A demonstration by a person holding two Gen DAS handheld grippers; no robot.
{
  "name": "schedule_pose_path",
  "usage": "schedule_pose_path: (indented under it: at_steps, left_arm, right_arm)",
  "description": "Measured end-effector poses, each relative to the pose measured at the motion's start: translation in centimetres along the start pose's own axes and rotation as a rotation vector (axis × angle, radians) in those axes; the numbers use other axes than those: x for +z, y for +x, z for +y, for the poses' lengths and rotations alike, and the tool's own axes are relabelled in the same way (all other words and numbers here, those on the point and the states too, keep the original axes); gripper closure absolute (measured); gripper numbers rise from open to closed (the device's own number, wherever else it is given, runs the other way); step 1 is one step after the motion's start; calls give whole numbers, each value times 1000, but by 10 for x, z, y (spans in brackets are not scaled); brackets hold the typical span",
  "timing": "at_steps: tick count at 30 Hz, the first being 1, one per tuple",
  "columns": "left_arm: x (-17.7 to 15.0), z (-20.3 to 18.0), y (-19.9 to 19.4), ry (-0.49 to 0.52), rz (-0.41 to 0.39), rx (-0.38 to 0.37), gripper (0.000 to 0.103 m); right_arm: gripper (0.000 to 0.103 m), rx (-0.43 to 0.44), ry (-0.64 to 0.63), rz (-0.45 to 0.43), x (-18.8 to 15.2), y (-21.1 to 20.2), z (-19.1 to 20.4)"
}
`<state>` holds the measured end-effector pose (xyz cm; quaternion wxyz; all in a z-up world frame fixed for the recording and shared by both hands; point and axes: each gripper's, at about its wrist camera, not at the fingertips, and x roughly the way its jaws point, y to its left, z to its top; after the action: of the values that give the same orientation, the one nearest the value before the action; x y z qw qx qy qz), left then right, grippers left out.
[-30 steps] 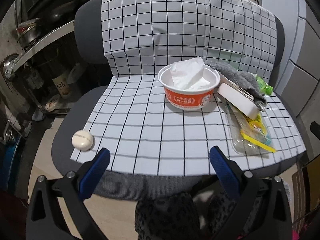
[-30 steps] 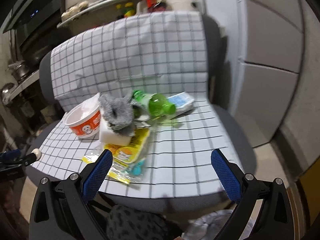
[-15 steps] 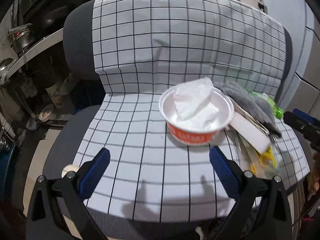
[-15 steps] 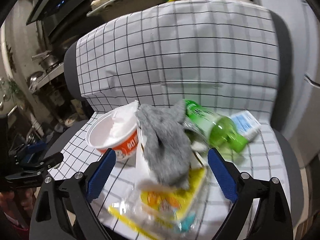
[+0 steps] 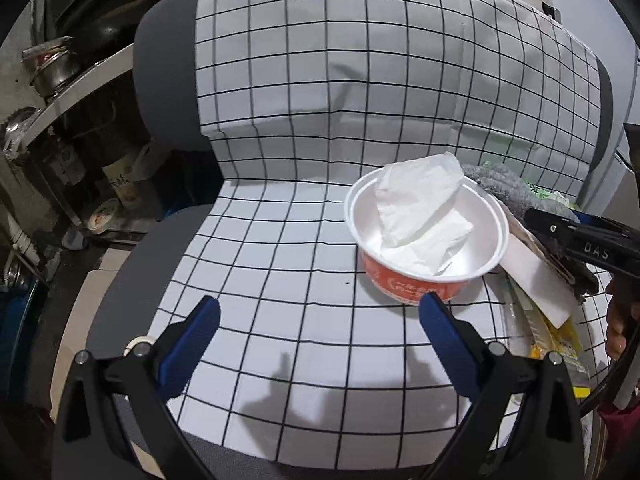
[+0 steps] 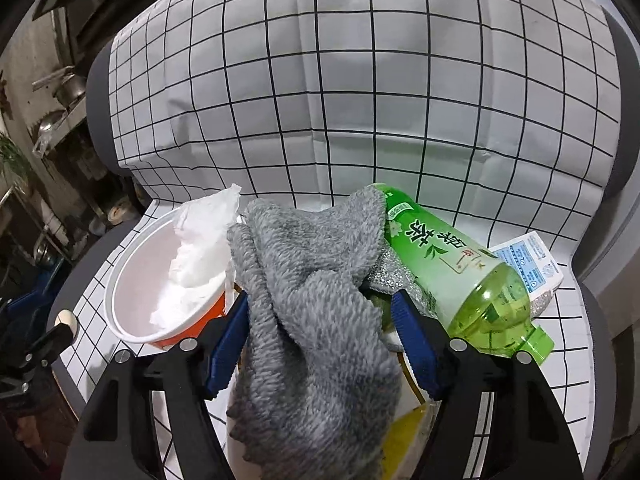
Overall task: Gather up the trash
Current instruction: 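Reach the right gripper to the grey sock and grasp it, then grasp the tissue in the paper cup with the left gripper while the right holds the sock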
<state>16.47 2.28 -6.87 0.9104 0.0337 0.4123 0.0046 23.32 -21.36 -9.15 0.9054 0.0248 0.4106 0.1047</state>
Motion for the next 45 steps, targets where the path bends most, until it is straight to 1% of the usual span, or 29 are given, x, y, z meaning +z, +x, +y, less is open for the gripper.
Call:
schedule_pose_path:
  at_steps: [2, 4, 5, 8, 12, 16, 18, 22, 24, 27, 31, 33, 34, 38, 42, 44, 45]
  left_arm:
    - [-1, 3, -4, -4, -5, -1, 6]
    - [-2, 7, -9, -10, -15, 6, 6]
    - [-3, 9, -11, -12, -20, 8, 6]
    - [-5, 13, -21, -20, -37, 15, 6]
    - [-9, 17, -34, -23, -60, 22, 6]
    - [-11, 17, -45, -20, -75, 22, 6]
    - [-12, 16, -50, -17, -83, 19, 6]
    - [-14, 13, -56, -13, -91, 7, 6]
    - [-15, 11, -54, -8, -87, -4, 6]
    - [-14, 5, -49, 5, -78, -35, 6]
    - [-10, -9, -38, 28, -65, -84, 7]
    - [-6, -18, -33, 44, -61, -113, 10]
    - [-3, -23, -30, 55, -58, -123, 15]
    - [10, -44, -16, 107, -52, -166, 28]
    - [19, -67, -5, 167, -47, -221, 28]
    - [24, -74, 4, 194, -41, -218, 30]
    - [30, -76, 13, 203, -33, -218, 32]
  right_arm:
    - [52, -2, -2, -1, 2, -2, 4]
    - [59, -10, -10, -18, 4, -7, 8]
    - [68, -18, -18, -32, 5, -10, 11]
    - [79, -47, -38, -87, 9, -29, 18]
    - [82, -88, -46, -183, 13, -65, 23]
    - [82, -96, -24, -273, 16, -111, 21]
    - [82, -97, -22, -303, 15, -130, 21]
    - [82, -110, -9, -349, 1, -173, 13]
    - [81, -128, -5, -366, -13, -192, 8]
    - [81, -154, 0, -379, -35, -208, 2]
    - [81, -186, 14, -368, -62, -207, -8]
    - [81, -184, 32, -347, -71, -200, -15]
    - [81, -181, 40, -338, -74, -197, -18]
    - [81, -163, 68, -304, -78, -179, -31]
    - [81, -148, 101, -291, -78, -167, -44]
    - [81, -141, 111, -287, -78, -162, -49]
    - [81, -138, 115, -281, -78, -159, -52]
